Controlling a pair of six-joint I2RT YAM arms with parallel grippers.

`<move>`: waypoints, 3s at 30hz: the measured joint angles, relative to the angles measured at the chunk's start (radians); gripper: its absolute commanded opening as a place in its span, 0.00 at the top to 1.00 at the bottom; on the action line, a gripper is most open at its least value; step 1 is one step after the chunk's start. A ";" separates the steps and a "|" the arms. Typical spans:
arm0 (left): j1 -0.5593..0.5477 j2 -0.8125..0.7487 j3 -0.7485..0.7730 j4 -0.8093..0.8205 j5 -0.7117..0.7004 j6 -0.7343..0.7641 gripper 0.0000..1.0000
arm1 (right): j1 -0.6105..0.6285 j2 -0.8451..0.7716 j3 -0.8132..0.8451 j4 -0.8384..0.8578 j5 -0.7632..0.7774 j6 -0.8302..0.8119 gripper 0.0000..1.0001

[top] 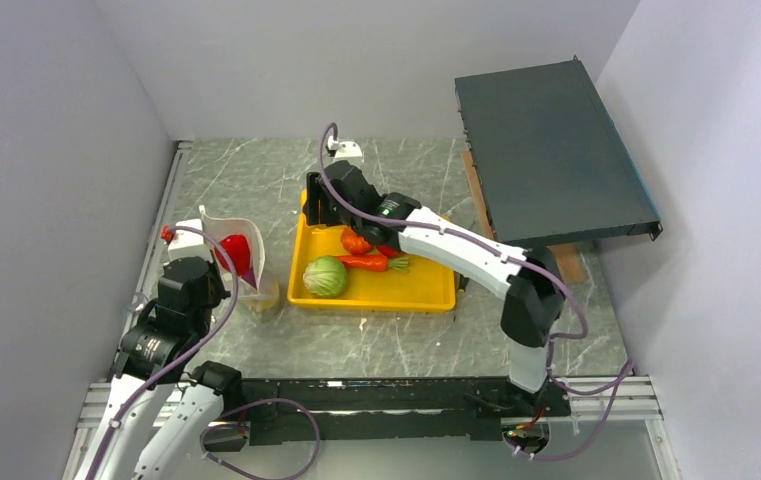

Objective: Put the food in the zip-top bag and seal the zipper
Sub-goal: Pick up the fake vegetable from the bin, then place the fake vegetable in the zipper food storage bag.

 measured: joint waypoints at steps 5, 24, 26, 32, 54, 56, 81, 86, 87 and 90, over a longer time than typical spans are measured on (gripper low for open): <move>0.000 -0.004 0.000 0.000 0.000 0.000 1.00 | 0.024 -0.077 -0.047 0.024 -0.020 -0.022 1.00; 0.000 -0.020 0.000 0.000 -0.002 0.000 1.00 | 0.233 -0.138 -0.009 0.227 -0.292 -0.151 1.00; 0.000 -0.028 0.000 0.000 -0.004 0.000 1.00 | 0.230 -0.125 0.019 0.236 -0.292 -0.151 1.00; 0.000 -0.042 0.000 0.000 -0.009 0.000 1.00 | 0.226 -0.021 0.130 0.221 -0.286 -0.146 1.00; 0.000 -0.043 0.000 0.000 -0.011 0.000 1.00 | 0.226 0.224 0.345 0.043 -0.206 -0.113 0.23; 0.000 -0.043 0.000 0.000 -0.013 0.000 1.00 | 0.226 0.230 0.363 0.034 -0.201 -0.117 0.20; 0.000 -0.043 0.000 0.000 -0.018 0.000 1.00 | 0.222 -0.049 0.176 0.010 -0.125 -0.184 0.13; 0.000 -0.042 0.000 0.001 -0.018 0.000 1.00 | 0.175 -0.232 0.022 0.045 -0.096 -0.185 0.11; 0.000 -0.041 0.000 0.001 -0.018 0.000 1.00 | 0.160 -0.262 -0.008 0.051 -0.089 -0.185 0.11; 0.000 -0.040 0.000 0.001 -0.018 0.000 1.00 | 0.090 -0.360 -0.137 0.082 -0.070 -0.180 0.11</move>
